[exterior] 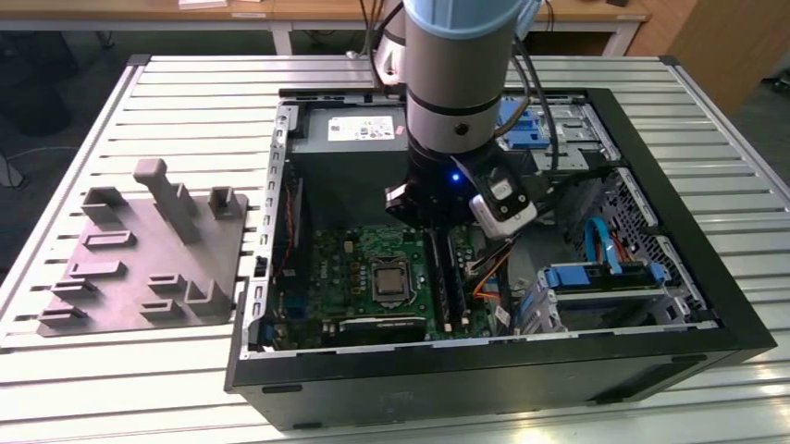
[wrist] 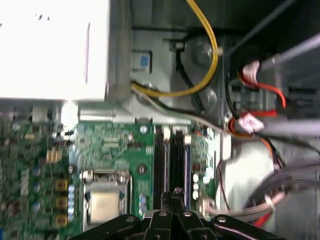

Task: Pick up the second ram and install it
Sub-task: 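Press down the second ram until it locks into place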

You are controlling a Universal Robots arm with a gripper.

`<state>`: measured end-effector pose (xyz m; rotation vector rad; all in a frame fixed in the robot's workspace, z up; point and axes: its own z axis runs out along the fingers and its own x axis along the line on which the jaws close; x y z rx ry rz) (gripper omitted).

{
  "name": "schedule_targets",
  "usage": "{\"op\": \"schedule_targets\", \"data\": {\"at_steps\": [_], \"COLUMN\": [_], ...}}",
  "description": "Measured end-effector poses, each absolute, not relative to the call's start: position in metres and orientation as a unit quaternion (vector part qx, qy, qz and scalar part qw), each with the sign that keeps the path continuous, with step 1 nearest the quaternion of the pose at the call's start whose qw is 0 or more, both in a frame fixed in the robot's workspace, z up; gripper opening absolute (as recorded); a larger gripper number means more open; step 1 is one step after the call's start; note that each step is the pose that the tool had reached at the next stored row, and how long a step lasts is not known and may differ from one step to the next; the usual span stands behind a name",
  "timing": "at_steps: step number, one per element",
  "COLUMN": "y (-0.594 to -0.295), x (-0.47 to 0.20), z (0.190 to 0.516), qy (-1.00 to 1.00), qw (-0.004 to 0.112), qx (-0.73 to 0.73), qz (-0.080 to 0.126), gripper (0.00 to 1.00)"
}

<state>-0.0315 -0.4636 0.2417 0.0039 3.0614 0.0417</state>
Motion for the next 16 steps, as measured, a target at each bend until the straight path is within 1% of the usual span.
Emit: {"op": "schedule_targets", "data": {"at_steps": [6, 16], "y": [-0.451, -0.449], "x": [-0.032, -0.032], "z": [0.231, 0.217], "qy": [0.999, 0.999], "qw": [0.04, 0.04], "qx": [0.001, 0.001], "qz": [0.014, 0.014], "gripper": [0.11, 0.11]}}
